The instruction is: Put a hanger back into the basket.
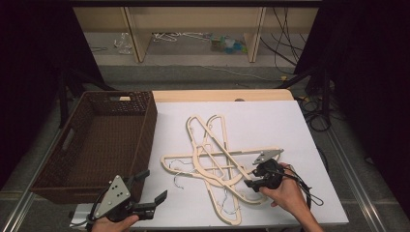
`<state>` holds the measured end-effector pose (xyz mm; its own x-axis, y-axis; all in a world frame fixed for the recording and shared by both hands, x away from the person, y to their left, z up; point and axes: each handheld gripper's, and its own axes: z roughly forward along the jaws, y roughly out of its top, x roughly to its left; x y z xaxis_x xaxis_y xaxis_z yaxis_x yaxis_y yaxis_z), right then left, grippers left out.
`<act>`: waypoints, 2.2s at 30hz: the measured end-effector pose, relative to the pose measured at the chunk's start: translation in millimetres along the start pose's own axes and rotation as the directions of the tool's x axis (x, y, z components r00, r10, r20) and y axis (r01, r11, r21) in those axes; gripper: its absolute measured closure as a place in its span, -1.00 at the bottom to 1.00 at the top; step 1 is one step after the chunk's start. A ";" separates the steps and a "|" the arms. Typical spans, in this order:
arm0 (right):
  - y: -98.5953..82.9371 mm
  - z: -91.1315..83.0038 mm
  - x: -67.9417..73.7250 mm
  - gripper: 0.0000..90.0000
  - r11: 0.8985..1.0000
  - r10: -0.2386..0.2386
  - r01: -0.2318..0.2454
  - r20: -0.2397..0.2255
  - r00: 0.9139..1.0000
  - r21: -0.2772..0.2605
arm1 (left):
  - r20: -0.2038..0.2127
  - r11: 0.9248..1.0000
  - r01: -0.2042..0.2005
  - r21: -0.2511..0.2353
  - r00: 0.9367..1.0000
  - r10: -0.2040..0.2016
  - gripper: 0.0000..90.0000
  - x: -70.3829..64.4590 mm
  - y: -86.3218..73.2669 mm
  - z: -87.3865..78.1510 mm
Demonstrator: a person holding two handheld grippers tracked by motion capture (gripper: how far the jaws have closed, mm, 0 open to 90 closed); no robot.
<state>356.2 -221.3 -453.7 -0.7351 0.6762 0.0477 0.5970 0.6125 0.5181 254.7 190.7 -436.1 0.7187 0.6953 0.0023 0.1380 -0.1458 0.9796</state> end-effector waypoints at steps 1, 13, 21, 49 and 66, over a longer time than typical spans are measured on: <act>1.0 2.1 -0.3 0.20 1.000 -0.008 0.008 0.003 1.000 0.012 | -0.001 1.000 0.017 0.000 1.000 -0.017 -0.65 -1.4 -0.3 0.1; 6.8 13.8 -1.3 0.58 0.996 -0.032 0.033 -0.018 0.999 0.087 | 0.011 1.000 -0.004 0.009 1.000 0.003 -0.65 -1.5 -0.3 1.4; 9.7 14.1 -1.0 0.66 0.995 -0.004 0.004 -0.001 1.000 0.096 | 0.012 1.000 0.003 0.015 1.000 -0.003 -0.65 -3.2 -0.8 2.9; 42.4 -46.2 0.2 0.78 0.968 -0.200 0.196 0.011 0.980 0.159 | 0.072 0.934 -0.225 0.278 0.974 0.214 -0.49 -8.9 -23.0 79.8; 40.2 -70.9 -7.7 0.79 0.968 -0.198 0.201 -0.037 0.980 0.152 | 0.192 0.782 -0.502 0.369 0.864 0.465 -0.34 -25.9 -28.2 129.6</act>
<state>363.1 -230.9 -372.7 -0.8499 0.5264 -0.0242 0.4789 0.7908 0.3813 320.5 85.5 -489.7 0.8162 0.3982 0.4186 -0.0014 -0.7232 0.6906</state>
